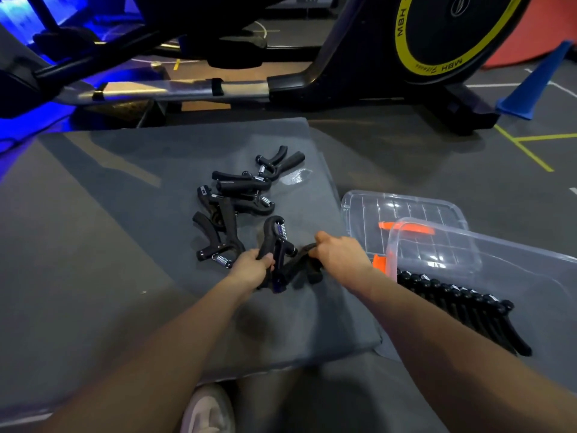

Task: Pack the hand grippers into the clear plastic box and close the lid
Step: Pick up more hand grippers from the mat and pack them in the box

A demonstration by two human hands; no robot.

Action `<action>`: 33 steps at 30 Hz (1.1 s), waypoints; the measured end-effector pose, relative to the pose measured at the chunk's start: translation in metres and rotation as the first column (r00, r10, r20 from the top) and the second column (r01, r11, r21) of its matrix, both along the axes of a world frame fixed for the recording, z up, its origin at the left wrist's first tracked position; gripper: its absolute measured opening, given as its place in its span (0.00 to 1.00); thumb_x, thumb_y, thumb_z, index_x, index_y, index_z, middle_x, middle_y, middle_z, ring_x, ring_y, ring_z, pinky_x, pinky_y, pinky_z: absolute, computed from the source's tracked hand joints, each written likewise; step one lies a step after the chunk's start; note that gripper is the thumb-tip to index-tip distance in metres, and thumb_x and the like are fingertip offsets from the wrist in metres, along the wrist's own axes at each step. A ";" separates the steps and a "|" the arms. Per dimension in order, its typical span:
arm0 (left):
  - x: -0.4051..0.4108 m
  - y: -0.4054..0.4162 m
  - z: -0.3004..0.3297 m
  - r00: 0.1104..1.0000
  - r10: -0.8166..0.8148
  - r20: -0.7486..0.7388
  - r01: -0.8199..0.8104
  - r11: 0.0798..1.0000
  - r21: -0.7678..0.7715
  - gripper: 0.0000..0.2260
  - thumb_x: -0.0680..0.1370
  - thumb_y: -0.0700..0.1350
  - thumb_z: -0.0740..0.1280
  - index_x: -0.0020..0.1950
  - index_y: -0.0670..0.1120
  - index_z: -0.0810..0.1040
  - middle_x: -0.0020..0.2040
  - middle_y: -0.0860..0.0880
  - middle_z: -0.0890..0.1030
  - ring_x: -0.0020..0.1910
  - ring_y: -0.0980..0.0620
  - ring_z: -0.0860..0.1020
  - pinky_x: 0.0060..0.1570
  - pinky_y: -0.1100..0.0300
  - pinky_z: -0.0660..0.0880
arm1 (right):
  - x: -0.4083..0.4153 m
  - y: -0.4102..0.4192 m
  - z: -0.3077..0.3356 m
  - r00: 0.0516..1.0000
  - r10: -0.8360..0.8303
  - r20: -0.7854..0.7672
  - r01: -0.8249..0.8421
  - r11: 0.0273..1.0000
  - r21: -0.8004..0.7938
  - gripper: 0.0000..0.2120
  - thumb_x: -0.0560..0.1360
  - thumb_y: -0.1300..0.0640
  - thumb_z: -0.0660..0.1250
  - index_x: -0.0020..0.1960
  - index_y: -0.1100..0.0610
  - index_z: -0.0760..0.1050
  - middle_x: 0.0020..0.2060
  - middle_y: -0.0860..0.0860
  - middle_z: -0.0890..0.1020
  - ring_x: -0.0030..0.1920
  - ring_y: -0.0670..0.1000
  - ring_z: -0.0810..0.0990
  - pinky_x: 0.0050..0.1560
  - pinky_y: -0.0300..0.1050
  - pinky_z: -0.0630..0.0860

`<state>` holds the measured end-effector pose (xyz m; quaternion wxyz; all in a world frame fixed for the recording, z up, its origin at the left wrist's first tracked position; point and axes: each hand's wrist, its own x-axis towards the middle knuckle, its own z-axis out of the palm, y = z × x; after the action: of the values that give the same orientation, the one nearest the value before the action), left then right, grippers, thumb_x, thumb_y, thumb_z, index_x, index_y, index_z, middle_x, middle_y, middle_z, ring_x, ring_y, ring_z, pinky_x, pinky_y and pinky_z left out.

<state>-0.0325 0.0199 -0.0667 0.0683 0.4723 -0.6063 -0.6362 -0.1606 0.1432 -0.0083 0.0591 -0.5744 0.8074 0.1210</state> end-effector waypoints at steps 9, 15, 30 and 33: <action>0.003 0.000 0.000 1.000 -0.002 0.016 0.002 1.000 -0.014 0.10 0.79 0.41 0.61 0.39 0.49 0.74 0.45 0.43 0.78 0.47 0.46 0.76 0.60 0.46 0.73 | 0.029 -0.005 -0.018 0.884 -0.340 0.322 0.351 0.936 0.023 0.15 0.78 0.58 0.60 0.61 0.64 0.74 0.61 0.60 0.75 0.60 0.62 0.77 0.57 0.51 0.74; 0.002 -0.004 -0.003 1.000 0.006 0.021 -0.005 1.000 -0.016 0.08 0.79 0.41 0.62 0.41 0.47 0.75 0.39 0.46 0.78 0.46 0.46 0.76 0.61 0.46 0.72 | 0.044 -0.027 -0.028 0.729 -0.520 0.444 0.553 0.831 0.065 0.20 0.72 0.53 0.70 0.60 0.60 0.74 0.59 0.56 0.79 0.60 0.58 0.79 0.55 0.48 0.75; 0.001 0.001 0.008 1.000 0.002 -0.001 -0.002 1.000 0.019 0.13 0.81 0.43 0.57 0.63 0.42 0.73 0.51 0.44 0.77 0.51 0.46 0.75 0.61 0.48 0.72 | 0.018 -0.024 -0.004 0.356 -0.718 0.598 0.855 0.509 0.102 0.16 0.72 0.61 0.65 0.59 0.61 0.74 0.59 0.56 0.80 0.59 0.57 0.79 0.56 0.46 0.76; -0.001 0.001 0.009 1.000 0.009 -0.006 -0.009 0.999 0.034 0.12 0.81 0.42 0.57 0.62 0.42 0.74 0.50 0.43 0.78 0.51 0.46 0.75 0.61 0.48 0.71 | 0.030 -0.024 -0.010 0.424 -0.683 0.595 0.794 0.596 0.119 0.15 0.72 0.58 0.66 0.58 0.58 0.75 0.58 0.56 0.80 0.58 0.57 0.81 0.58 0.48 0.77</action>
<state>-0.0332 0.0210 -0.0581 0.0653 0.4741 -0.5931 -0.6475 -0.1303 0.1187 -0.0187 0.2991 -0.1690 0.9229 -0.1741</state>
